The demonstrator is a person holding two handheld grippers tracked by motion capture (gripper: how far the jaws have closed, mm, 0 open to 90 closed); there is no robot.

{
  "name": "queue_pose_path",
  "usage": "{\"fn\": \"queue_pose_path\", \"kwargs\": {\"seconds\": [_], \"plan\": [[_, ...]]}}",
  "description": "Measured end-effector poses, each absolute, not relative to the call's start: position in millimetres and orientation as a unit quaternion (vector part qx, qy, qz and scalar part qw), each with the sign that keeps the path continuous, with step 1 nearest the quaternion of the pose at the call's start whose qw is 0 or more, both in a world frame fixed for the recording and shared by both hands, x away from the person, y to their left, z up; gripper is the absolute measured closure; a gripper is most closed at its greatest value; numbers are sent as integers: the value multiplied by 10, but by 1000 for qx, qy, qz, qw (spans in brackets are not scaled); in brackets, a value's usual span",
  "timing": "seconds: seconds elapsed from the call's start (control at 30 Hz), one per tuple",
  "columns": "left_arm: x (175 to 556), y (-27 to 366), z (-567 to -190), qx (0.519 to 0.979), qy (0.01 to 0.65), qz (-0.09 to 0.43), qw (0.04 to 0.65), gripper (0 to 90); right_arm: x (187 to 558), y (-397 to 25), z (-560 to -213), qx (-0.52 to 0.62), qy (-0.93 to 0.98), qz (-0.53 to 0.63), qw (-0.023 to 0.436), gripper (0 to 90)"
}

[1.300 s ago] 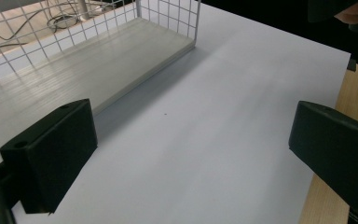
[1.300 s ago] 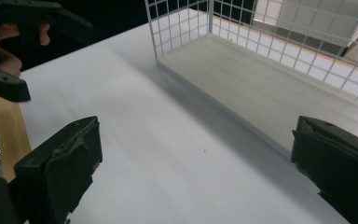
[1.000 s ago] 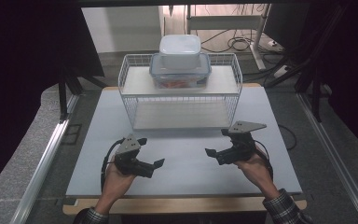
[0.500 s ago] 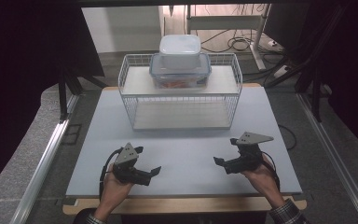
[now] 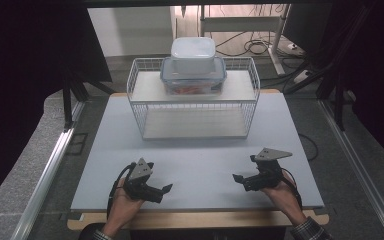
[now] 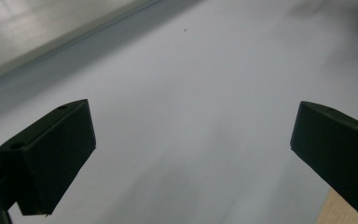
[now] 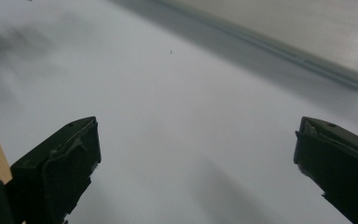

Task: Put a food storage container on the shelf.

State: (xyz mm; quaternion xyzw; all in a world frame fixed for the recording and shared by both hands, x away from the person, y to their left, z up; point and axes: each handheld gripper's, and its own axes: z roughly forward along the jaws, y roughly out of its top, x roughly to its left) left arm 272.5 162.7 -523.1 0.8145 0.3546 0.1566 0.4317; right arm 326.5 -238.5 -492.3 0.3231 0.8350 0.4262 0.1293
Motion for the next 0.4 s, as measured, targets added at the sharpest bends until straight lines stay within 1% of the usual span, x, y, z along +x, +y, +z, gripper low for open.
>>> {"fn": "queue_pose_path", "kwargs": {"seconds": [0.17, 0.4], "plan": [[2783, 1679, -5312, 814, 374, 138, 423, 0, 3287, -2326, -5051, 321, 852, 394, 124, 7], [2798, 1699, -5311, 808, 375, 131, 434, 0, 3293, -2307, -5084, 319, 861, 373, 133, 7]]}}
